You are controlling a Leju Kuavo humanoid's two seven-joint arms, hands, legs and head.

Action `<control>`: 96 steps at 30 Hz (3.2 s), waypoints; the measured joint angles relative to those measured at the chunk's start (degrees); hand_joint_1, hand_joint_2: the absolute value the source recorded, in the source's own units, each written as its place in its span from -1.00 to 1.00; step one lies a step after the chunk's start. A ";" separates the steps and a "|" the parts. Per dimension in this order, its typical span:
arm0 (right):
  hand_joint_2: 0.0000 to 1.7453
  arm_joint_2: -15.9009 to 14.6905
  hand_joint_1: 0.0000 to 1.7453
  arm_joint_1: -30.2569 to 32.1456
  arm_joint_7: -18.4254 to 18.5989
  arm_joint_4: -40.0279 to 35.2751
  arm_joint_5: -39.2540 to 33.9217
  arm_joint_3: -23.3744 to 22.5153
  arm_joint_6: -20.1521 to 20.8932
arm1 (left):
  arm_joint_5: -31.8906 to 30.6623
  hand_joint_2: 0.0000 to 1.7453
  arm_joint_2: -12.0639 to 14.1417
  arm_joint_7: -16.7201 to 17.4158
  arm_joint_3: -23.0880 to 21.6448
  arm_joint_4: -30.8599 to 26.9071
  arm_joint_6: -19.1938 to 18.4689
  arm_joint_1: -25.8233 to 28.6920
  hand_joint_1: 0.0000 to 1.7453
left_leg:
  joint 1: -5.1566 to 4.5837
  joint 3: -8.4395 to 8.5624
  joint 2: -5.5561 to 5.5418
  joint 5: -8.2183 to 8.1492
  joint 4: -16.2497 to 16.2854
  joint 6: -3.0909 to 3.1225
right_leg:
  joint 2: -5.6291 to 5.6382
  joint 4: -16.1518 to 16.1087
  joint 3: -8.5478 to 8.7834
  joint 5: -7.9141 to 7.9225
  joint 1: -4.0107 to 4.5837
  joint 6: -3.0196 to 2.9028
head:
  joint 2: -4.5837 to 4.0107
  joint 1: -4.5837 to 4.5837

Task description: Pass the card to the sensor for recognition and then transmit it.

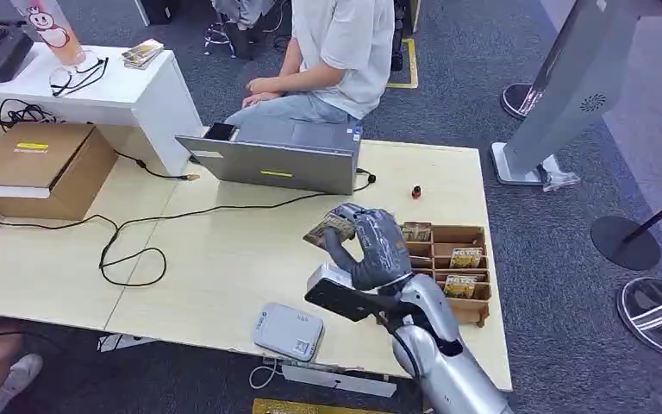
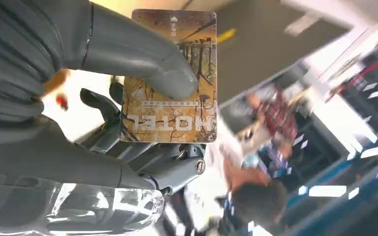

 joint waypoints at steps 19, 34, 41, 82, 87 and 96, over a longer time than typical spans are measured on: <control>1.00 -0.96 1.00 1.53 -2.43 -4.26 -26.32 0.83 20.86 | -0.24 -1.00 0.46 0.15 -1.33 0.00 -0.61 -0.07 -1.00 | 0.00 0.00 0.00 0.00 0.00 0.00 | 0.00 0.00 0.00 0.00 0.00 0.00 | 0.00 0.00; 1.00 -0.63 1.00 -0.39 -2.53 -0.85 -32.64 7.74 25.91 | 1.88 -1.00 -4.90 2.45 -1.73 -0.28 2.27 -3.52 -1.00 | 0.00 0.00 -0.02 0.00 0.01 0.00 | -0.02 0.00 0.02 0.01 -0.01 0.00 | 0.00 -0.02; 1.00 -0.07 1.00 -0.88 -1.81 1.99 -33.47 10.80 25.83 | 2.84 -1.00 -5.84 3.12 -2.32 -0.68 2.65 -4.45 -1.00 | 0.01 0.01 -0.01 0.01 0.01 -0.01 | -0.01 0.01 0.03 0.01 -0.01 -0.01 | 0.00 0.00; 1.00 -0.07 1.00 -0.51 0.50 10.97 -29.39 13.62 17.96 | 2.47 -1.00 -0.74 0.37 -4.61 -0.48 0.72 1.01 -1.00 | 0.01 0.00 -0.01 0.02 0.00 0.01 | -0.01 0.01 0.02 0.02 -0.01 0.02 | 0.00 0.00; 1.00 -0.07 1.00 -0.52 0.55 11.67 -29.39 13.94 17.89 | 2.47 -1.00 -0.72 0.39 -4.63 -0.48 0.72 1.01 -1.00 | 0.01 0.00 -0.01 0.02 0.00 0.01 | -0.01 0.01 0.02 0.02 0.00 0.01 | 0.00 0.00; 1.00 0.04 1.00 -0.57 1.16 12.70 -28.29 14.08 17.19 | 2.56 -1.00 -0.94 1.01 -4.63 -0.48 0.94 0.77 -1.00 | 0.00 0.01 -0.01 0.03 0.00 0.01 | -0.01 0.01 0.02 0.03 -0.01 0.02 | 0.00 0.00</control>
